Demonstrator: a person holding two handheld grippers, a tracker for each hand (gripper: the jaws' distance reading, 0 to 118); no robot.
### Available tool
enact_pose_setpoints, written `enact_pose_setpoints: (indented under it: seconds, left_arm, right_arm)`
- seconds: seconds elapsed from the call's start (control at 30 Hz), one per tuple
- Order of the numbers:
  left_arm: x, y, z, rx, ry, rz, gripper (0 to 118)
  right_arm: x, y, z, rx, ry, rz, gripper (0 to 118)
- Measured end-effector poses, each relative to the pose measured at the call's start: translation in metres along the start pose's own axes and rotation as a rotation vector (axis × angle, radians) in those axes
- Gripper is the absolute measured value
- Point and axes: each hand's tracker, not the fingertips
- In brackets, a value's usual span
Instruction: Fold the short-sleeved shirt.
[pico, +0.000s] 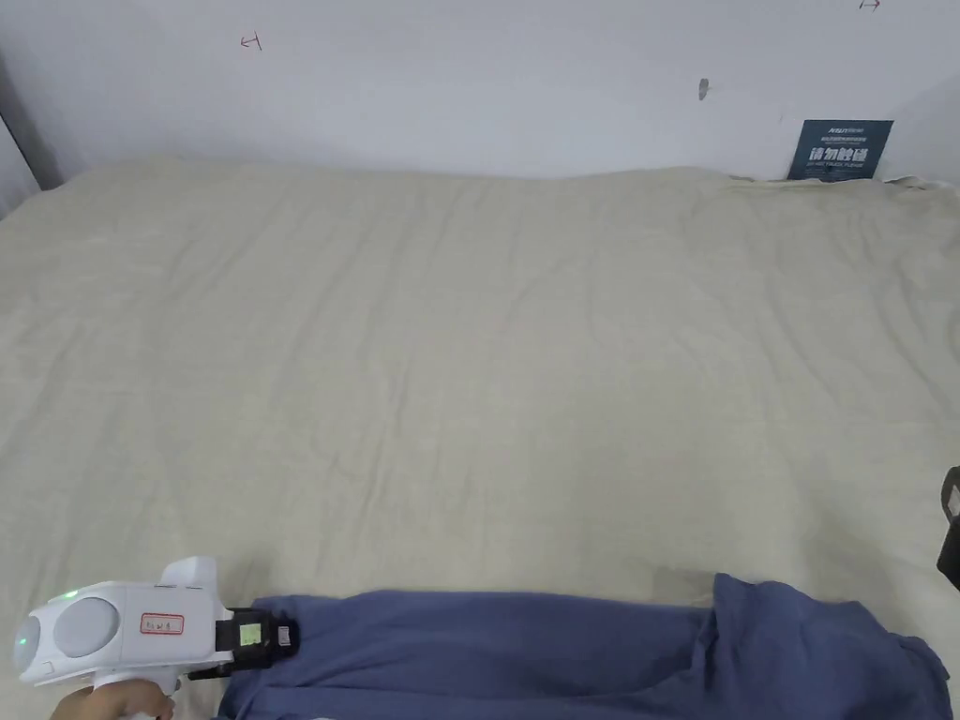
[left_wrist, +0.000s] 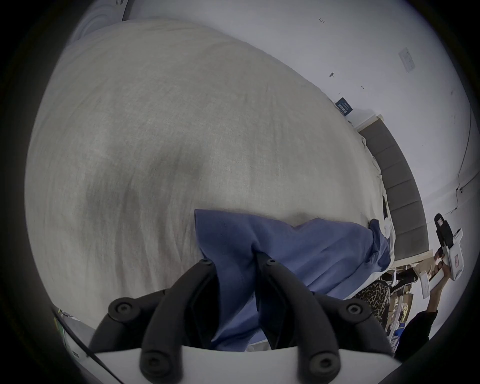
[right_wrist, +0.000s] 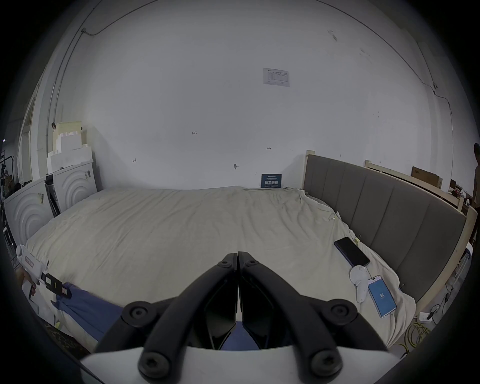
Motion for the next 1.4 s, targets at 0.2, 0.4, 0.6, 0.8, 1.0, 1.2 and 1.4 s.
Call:
enact_pose_setpoints:
  seconds: [0.2,0.4,0.6,0.8,1.0,1.2,1.4]
  left_arm:
    - [0.017,-0.002,0.007,0.013,0.021,-0.044,5]
    - [0.020,0.013,0.027,0.023,0.032,-0.045,3]
    - [0.009,0.028,0.061,0.029,0.128,-0.044,3]
    - [0.001,0.031,0.094,0.027,0.262,0.005,3]
    - [0.054,0.033,0.083,-0.018,0.260,-0.025,3]
    - [0.119,0.031,0.052,-0.066,0.114,-0.128,3]
    - [0.168,0.025,-0.005,-0.123,0.084,-0.182,3]
  right_arm:
    - [0.004,-0.001,0.002,0.001,-0.008,-0.008,0]
    - [0.003,0.003,0.001,0.007,-0.005,-0.004,0]
    - [0.001,0.008,-0.001,0.023,0.009,-0.010,0]
    - [-0.003,0.008,-0.005,0.027,0.031,-0.012,0]
    - [-0.004,0.005,-0.003,0.027,0.045,-0.017,0]
    - [0.002,0.004,0.005,0.032,0.042,-0.023,0]
    - [0.013,0.001,0.014,0.037,0.027,-0.030,0]
